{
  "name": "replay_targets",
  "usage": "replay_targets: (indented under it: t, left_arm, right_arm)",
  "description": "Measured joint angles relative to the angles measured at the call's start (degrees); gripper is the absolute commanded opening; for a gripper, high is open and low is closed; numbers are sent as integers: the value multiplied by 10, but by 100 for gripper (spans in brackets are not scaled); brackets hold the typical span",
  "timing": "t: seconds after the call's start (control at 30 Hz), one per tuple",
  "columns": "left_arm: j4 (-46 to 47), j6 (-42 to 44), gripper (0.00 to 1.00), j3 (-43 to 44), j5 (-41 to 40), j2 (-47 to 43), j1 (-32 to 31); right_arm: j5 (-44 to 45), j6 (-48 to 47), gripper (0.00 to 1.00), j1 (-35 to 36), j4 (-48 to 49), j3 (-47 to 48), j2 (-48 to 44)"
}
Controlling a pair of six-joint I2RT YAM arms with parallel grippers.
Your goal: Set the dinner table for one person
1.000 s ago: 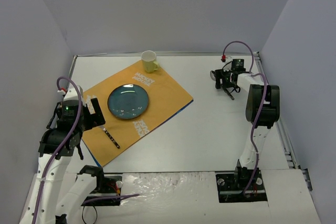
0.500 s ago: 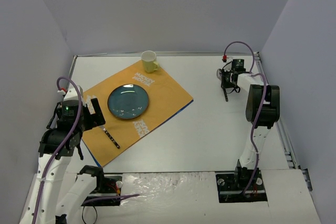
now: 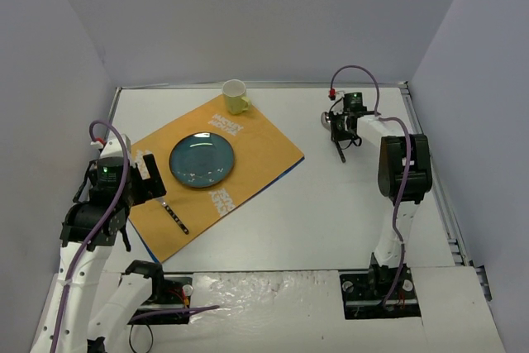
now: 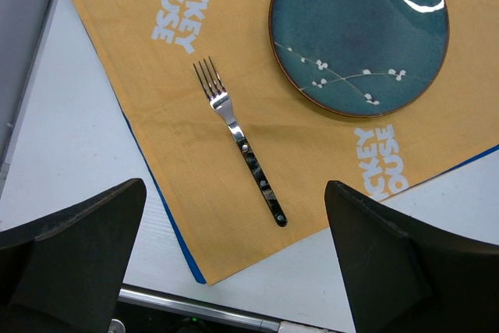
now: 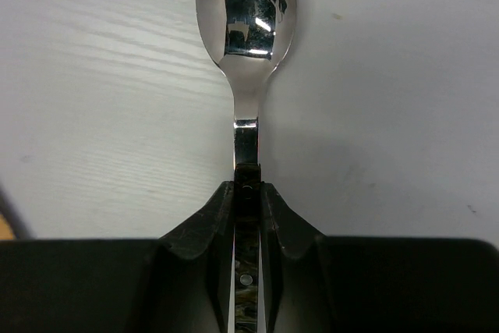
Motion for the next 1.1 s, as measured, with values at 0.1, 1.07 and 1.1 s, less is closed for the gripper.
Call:
replay_targets:
  t: [0.1,1.07,1.1]
  left_arm:
    - [-1,0,97,6,0,1,0]
    - [-11,0,97,17,-7,25,0]
    - [-11,0,97,17,-7,26,0]
  right_arm:
    - [4,2,0,37,-8,1,-15]
    - [22,88,0,280,-31,143,62]
    - [24,90,0,281,-32,143,66]
